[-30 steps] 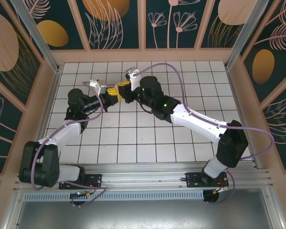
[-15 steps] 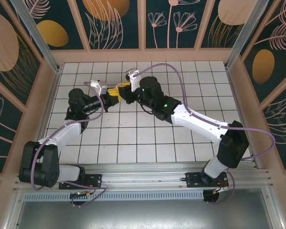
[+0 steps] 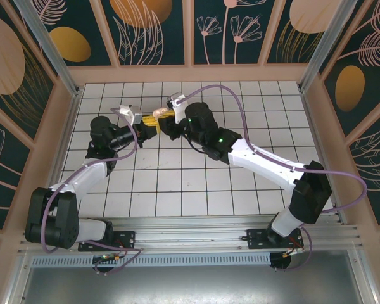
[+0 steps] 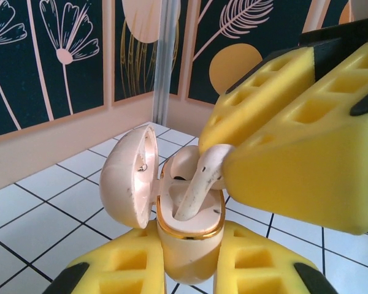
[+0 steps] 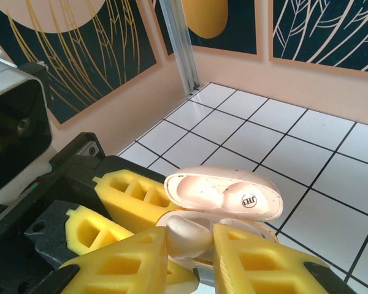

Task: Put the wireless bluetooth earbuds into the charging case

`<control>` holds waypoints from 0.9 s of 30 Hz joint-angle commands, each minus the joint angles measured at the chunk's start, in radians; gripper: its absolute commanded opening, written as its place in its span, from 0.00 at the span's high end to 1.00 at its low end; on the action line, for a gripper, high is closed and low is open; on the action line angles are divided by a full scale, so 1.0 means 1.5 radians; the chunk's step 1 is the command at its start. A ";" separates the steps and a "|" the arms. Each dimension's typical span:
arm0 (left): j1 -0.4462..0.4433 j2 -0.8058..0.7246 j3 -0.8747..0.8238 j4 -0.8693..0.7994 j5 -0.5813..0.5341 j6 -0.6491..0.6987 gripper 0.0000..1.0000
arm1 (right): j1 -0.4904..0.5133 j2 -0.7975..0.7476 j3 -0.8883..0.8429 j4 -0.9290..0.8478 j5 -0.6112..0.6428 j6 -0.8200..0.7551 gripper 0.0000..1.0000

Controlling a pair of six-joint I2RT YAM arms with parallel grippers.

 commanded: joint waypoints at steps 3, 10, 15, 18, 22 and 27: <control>0.001 -0.023 0.031 0.034 0.012 0.025 0.96 | 0.007 -0.001 0.006 -0.035 0.001 -0.011 0.76; -0.001 -0.027 0.038 -0.046 0.010 0.094 0.96 | 0.007 -0.002 0.022 -0.042 -0.001 -0.024 0.80; -0.001 -0.026 0.046 -0.087 0.017 0.128 0.96 | 0.010 0.016 0.058 -0.093 0.002 -0.055 0.81; -0.001 -0.028 0.052 -0.107 0.023 0.147 0.96 | 0.014 0.033 0.086 -0.137 0.002 -0.077 0.81; -0.002 -0.029 0.059 -0.126 0.034 0.162 0.96 | 0.016 0.047 0.111 -0.186 0.016 -0.104 0.81; -0.001 -0.025 0.064 -0.144 0.053 0.179 0.96 | 0.017 0.049 0.131 -0.228 0.008 -0.137 0.81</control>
